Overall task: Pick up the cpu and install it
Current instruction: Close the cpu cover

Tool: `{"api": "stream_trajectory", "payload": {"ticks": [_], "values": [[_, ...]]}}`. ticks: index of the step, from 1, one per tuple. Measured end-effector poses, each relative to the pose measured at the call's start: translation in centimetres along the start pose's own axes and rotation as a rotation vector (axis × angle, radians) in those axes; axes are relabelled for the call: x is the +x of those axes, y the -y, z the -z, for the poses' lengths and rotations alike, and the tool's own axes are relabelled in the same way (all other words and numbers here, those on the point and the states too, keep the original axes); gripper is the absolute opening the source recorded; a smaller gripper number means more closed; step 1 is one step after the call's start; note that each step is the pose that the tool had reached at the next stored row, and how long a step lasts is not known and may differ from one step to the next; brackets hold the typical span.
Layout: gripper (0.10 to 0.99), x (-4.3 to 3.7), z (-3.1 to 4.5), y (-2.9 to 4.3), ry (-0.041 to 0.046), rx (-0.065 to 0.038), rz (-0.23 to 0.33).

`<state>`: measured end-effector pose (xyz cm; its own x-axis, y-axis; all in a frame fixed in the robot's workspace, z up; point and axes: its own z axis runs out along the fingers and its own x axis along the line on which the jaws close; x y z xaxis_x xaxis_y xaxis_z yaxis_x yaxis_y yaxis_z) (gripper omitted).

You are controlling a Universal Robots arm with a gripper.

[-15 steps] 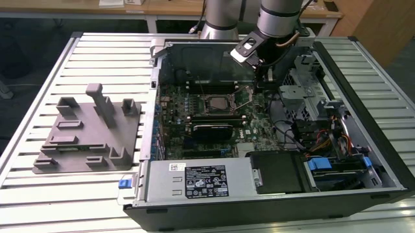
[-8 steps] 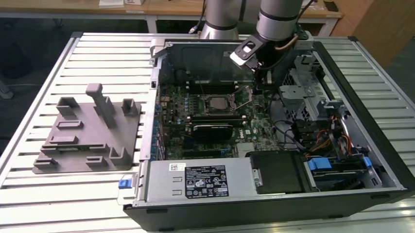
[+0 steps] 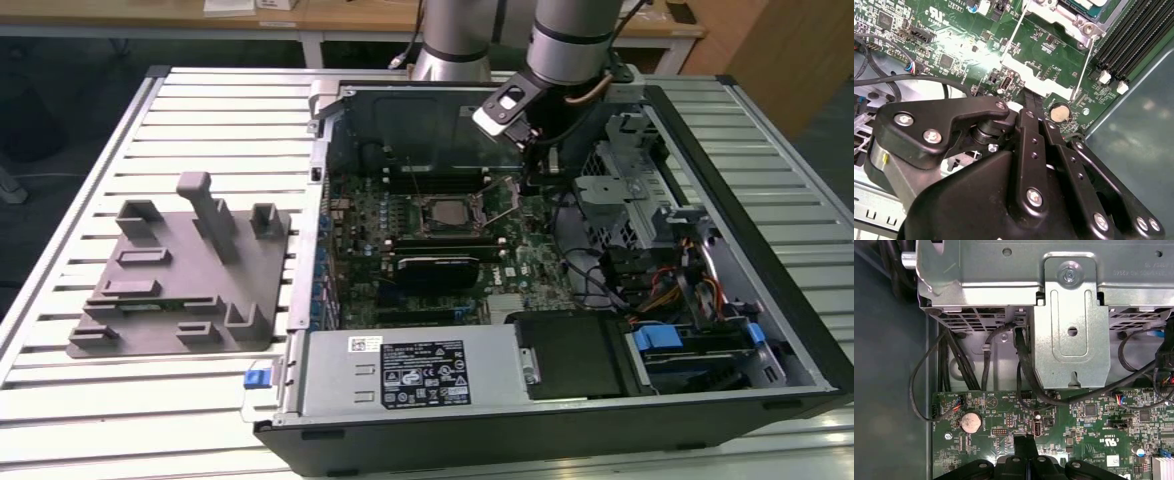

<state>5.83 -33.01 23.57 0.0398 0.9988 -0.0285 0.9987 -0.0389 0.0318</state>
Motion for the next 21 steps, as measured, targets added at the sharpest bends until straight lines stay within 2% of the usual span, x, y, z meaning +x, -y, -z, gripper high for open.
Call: {"api": "stream_trajectory", "payload": {"ticks": [12,21], "values": [[0.110,-0.03,0.03,0.88,0.0000,-0.001,0.000],[0.110,-0.09,0.07,2.18,-0.0001,-0.004,0.000]]}}
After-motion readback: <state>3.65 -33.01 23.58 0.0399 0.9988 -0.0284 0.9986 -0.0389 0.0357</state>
